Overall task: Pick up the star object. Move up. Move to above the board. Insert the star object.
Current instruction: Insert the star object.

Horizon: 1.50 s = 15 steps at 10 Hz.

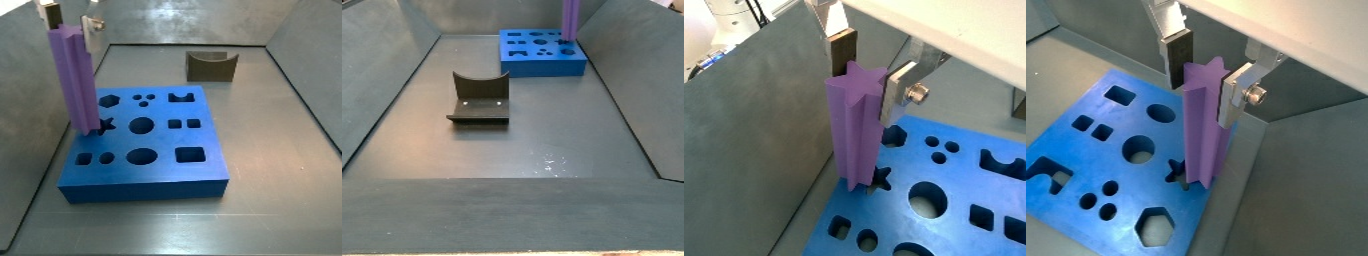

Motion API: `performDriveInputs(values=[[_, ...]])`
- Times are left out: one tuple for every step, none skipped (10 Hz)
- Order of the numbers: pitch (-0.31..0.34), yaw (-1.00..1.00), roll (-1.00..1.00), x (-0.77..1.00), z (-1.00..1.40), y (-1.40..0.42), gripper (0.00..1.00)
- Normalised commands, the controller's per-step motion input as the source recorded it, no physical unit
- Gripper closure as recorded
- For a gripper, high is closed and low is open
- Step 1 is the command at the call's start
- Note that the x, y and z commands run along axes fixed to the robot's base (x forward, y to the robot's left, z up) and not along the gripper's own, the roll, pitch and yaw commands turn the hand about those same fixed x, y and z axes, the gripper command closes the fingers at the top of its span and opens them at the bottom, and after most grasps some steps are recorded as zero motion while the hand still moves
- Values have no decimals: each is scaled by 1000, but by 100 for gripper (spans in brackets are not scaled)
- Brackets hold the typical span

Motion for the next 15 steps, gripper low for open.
performDriveInputs(values=[[0,-20,-84,237,0,143,100],[11,-460,-16,549,-3,46,100],[0,-94,0,94,0,0,100],[0,0,0,17,0,0,100],[0,0,30,0,-89,0,100],[100,63,44,480,-383,0,100],[43,-11,0,451,-283,0,100],[0,0,0,20,-3,0,100],[84,-177,-39,509,9,97,100],[64,-23,-110,280,63,234,100],[0,0,-84,14,49,114,100],[0,0,-24,0,0,11,100],[-1,0,0,-97,0,37,100],[-16,-6,39,-206,-49,0,100],[-11,-43,40,-229,-34,0,100]])
